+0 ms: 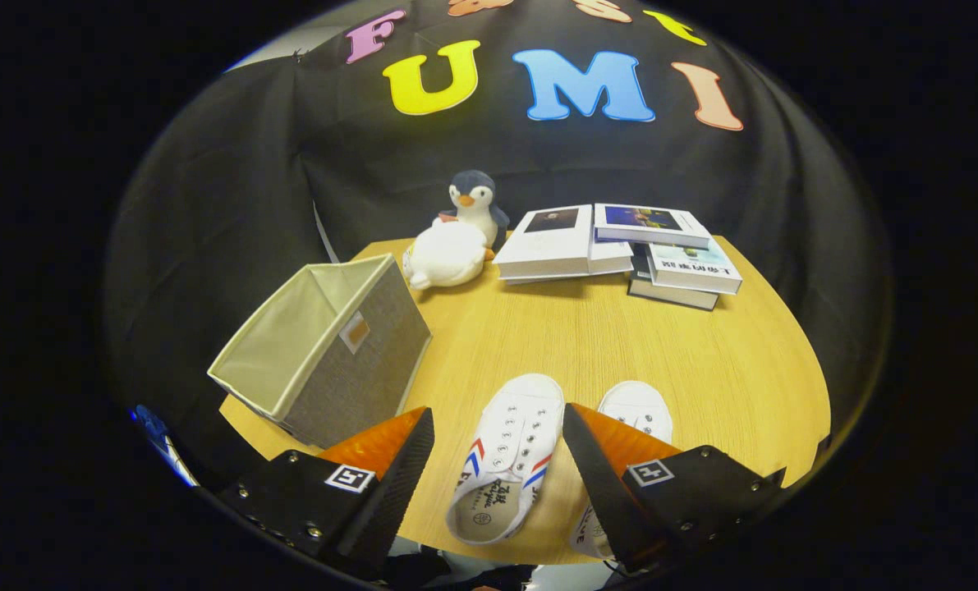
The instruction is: Open the storage box then place both shoes into the box .Put the left shoe in first, then the right shoe, with the right side of both shoes facing outward in a uniform manner.
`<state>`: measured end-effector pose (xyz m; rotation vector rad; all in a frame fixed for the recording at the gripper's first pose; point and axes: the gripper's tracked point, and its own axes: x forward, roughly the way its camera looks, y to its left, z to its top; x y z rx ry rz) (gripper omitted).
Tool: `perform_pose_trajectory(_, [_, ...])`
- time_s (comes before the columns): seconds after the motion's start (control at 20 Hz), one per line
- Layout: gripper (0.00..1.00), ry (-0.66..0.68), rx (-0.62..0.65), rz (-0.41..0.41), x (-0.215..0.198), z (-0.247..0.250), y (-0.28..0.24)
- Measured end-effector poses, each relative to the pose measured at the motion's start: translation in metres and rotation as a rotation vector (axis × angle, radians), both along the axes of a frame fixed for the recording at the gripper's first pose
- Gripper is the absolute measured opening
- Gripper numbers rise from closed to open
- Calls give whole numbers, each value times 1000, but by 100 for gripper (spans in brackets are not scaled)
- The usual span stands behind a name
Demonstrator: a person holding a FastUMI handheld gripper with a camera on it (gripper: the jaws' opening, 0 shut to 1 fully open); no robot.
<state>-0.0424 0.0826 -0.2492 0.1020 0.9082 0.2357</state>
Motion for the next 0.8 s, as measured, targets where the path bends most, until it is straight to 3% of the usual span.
perform_pose_trajectory(0.8, [92, 211, -36, 2, -25, -84, -18])
